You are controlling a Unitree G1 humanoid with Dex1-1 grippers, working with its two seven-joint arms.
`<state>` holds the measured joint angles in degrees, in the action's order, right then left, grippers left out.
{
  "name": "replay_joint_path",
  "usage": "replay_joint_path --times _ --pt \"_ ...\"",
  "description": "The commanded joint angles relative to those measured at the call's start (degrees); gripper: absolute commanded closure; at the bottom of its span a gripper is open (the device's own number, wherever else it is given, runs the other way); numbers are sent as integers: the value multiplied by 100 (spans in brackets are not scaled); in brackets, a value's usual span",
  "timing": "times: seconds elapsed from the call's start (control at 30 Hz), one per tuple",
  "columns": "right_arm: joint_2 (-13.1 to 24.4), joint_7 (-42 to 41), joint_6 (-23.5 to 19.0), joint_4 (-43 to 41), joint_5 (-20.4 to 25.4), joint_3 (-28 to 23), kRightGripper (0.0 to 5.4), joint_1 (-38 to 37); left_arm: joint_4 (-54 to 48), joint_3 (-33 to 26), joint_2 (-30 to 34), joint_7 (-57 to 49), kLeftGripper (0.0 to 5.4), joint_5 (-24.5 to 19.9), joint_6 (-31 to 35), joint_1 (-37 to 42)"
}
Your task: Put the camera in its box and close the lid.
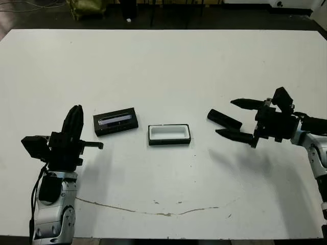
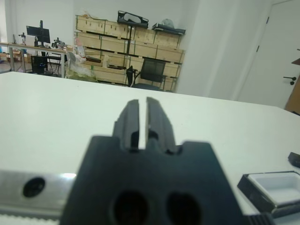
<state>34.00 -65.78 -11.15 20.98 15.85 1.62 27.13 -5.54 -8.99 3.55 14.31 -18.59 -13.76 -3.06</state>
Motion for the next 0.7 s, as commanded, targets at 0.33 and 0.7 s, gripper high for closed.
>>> replay_joint_path --times 0.33,0.7 --pt "-126 -13 997 1912 -430 -9 3 373 88 -21 42 -5 540 85 25 -91" --pt "-132 82 1281 2818 -629 -54 3 629 85 -47 17 90 540 -94 87 -91"
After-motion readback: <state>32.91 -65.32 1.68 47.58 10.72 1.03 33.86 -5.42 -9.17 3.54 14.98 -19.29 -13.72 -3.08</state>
